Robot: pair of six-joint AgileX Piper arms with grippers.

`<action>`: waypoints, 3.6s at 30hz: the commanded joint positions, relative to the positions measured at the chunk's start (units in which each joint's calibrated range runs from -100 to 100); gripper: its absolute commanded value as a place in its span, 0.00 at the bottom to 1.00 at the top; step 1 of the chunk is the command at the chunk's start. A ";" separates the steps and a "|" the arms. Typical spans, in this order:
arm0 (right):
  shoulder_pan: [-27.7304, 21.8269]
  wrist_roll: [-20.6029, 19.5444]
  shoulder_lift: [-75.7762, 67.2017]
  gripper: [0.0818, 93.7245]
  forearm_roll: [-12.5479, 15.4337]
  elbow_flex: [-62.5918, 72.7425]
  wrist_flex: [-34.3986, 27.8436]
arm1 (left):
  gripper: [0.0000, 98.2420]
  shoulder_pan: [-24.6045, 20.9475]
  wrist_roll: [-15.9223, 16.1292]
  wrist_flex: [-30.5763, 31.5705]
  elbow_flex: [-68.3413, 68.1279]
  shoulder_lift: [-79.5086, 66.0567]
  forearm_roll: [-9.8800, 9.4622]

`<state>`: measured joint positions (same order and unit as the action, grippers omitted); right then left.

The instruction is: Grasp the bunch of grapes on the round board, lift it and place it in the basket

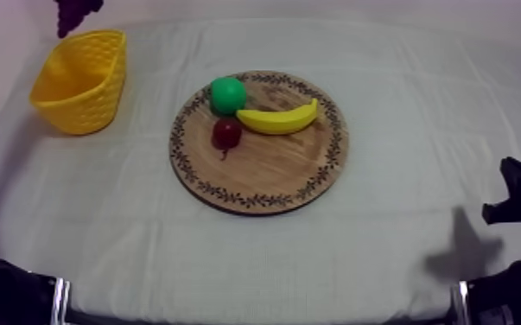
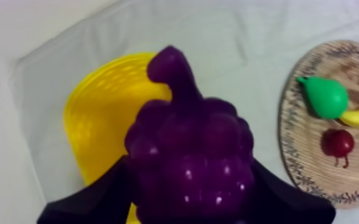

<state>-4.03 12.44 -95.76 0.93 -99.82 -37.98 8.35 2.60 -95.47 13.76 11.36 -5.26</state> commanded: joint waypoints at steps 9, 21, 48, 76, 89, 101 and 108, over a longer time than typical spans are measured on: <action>-0.02 -0.02 0.00 0.00 0.02 0.04 0.00 | 0.42 -5.54 0.47 -0.28 0.08 -0.10 0.35; -0.02 -0.02 0.00 0.00 0.02 0.04 0.00 | 0.42 -8.02 0.26 -1.19 1.20 2.23 1.45; -0.02 -0.02 0.00 0.00 0.02 0.04 0.00 | 0.43 -8.55 -0.68 4.30 -2.24 18.26 4.10; -0.02 -0.06 0.00 0.00 0.02 0.04 0.00 | 0.90 -8.50 -1.19 2.18 -0.53 22.62 5.23; -0.02 -0.06 0.00 0.00 0.02 0.04 0.00 | 0.83 -8.37 -2.46 2.38 -1.52 18.69 4.93; -0.02 -0.06 0.00 0.00 0.02 0.04 0.00 | 0.58 -7.72 -3.61 8.08 -12.84 4.58 5.66; -0.02 -0.06 0.00 0.00 0.02 0.04 0.00 | 0.46 -7.87 -2.60 13.71 -23.61 -7.10 7.28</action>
<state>-4.03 12.39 -95.76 0.93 -99.82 -37.98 0.54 0.00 -82.51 -6.65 8.25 1.98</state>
